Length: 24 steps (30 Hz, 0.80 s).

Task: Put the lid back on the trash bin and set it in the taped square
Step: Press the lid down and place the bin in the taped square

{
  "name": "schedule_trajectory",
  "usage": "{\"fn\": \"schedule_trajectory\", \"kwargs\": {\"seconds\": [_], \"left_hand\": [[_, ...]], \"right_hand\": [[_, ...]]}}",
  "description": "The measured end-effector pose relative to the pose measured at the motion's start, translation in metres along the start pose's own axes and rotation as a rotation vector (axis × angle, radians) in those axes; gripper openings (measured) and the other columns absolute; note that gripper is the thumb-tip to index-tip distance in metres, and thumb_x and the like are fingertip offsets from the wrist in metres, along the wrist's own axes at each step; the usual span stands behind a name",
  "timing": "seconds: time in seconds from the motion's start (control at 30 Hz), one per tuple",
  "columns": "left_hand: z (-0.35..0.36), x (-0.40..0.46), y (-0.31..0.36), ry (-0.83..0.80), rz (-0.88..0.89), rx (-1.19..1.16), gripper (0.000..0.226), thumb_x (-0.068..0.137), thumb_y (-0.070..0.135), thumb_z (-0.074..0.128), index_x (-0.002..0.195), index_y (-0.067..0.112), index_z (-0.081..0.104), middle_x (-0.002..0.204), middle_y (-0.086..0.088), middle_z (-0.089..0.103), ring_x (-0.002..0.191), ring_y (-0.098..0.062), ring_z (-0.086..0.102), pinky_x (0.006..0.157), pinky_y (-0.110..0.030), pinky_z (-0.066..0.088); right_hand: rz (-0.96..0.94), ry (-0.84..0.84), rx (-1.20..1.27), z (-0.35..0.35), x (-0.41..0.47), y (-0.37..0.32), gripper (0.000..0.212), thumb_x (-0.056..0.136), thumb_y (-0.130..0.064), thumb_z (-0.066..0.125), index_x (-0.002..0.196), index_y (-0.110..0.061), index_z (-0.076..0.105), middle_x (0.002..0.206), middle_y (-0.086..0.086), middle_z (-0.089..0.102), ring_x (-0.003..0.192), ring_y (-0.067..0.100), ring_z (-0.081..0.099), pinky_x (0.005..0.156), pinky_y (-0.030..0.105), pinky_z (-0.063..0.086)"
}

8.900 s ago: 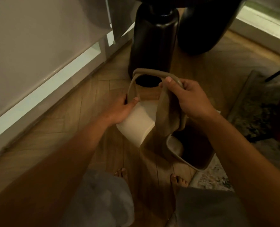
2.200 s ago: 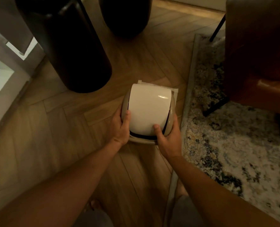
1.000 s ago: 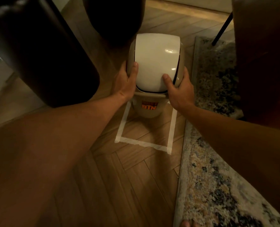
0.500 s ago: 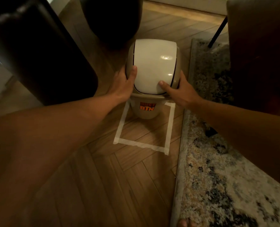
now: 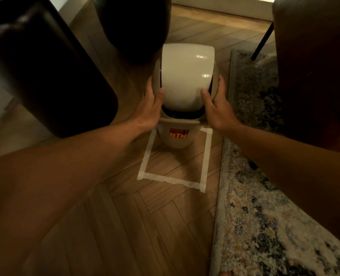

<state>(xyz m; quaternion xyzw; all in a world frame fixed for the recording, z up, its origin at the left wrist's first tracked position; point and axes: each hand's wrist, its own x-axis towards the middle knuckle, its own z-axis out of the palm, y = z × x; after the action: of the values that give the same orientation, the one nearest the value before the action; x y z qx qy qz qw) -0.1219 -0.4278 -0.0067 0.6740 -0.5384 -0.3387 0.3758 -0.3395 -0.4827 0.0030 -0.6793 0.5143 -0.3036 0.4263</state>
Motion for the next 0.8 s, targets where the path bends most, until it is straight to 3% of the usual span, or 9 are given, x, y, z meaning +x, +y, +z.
{"fn": "schedule_trajectory", "kwargs": {"seconds": [0.17, 0.27, 0.37, 0.4, 0.6, 0.8], "left_hand": [[0.002, -0.003, 0.002, 0.012, -0.035, -0.066, 0.065, 0.107, 0.054, 0.028, 0.164, 0.026, 0.014, 0.164, 0.001, 0.036, 0.15, -0.02, 0.035, 0.12, -0.035, 0.03], [0.002, -0.007, 0.005, 0.004, -0.088, -0.104, 0.064, 0.106, 0.056, 0.028, 0.163, 0.029, 0.019, 0.163, 0.001, 0.039, 0.149, -0.022, 0.037, 0.121, -0.038, 0.03], [0.003, -0.012, 0.011, -0.003, -0.111, -0.125, 0.062, 0.107, 0.053, 0.028, 0.163, 0.028, 0.021, 0.161, 0.0, 0.041, 0.148, -0.02, 0.038, 0.117, -0.03, 0.03], [0.003, -0.015, 0.013, -0.008, -0.109, -0.148, 0.061, 0.108, 0.052, 0.029, 0.163, 0.026, 0.022, 0.16, 0.0, 0.042, 0.147, -0.019, 0.039, 0.118, -0.031, 0.031], [-0.003, -0.031, 0.005, -0.041, -0.141, -0.191, 0.076, 0.096, 0.074, 0.035, 0.16, 0.032, 0.028, 0.158, 0.006, 0.047, 0.146, -0.014, 0.042, 0.122, -0.047, 0.034], [-0.01, -0.051, 0.014, -0.113, -0.192, -0.194, 0.063, 0.102, 0.062, 0.036, 0.159, 0.034, 0.03, 0.155, 0.003, 0.05, 0.14, -0.018, 0.047, 0.117, -0.045, 0.04]], "right_hand": [[0.051, 0.025, 0.069, 0.004, -0.002, 0.001, 0.076, 0.106, -0.056, 0.047, 0.167, -0.026, 0.014, 0.166, -0.001, 0.039, 0.148, 0.011, 0.039, 0.119, 0.028, 0.034], [0.079, 0.013, 0.066, 0.002, -0.003, -0.002, 0.07, 0.107, -0.053, 0.047, 0.165, -0.023, 0.024, 0.159, -0.003, 0.048, 0.142, 0.012, 0.046, 0.117, 0.029, 0.039], [0.12, -0.035, 0.053, -0.005, -0.005, -0.004, 0.065, 0.109, -0.047, 0.046, 0.164, -0.02, 0.027, 0.151, -0.006, 0.049, 0.131, 0.006, 0.045, 0.09, 0.001, 0.042], [0.13, -0.054, 0.045, -0.006, -0.008, -0.005, 0.065, 0.109, -0.047, 0.046, 0.164, -0.02, 0.027, 0.152, -0.004, 0.05, 0.131, 0.007, 0.046, 0.086, 0.0, 0.041], [0.161, -0.102, 0.048, -0.01, -0.035, -0.01, 0.069, 0.106, -0.055, 0.047, 0.165, -0.026, 0.027, 0.159, -0.001, 0.049, 0.145, 0.02, 0.046, 0.12, 0.038, 0.04], [0.164, -0.143, 0.047, -0.014, -0.061, -0.01, 0.073, 0.104, -0.057, 0.049, 0.166, -0.028, 0.022, 0.16, -0.004, 0.047, 0.144, 0.016, 0.046, 0.113, 0.028, 0.04]]}}
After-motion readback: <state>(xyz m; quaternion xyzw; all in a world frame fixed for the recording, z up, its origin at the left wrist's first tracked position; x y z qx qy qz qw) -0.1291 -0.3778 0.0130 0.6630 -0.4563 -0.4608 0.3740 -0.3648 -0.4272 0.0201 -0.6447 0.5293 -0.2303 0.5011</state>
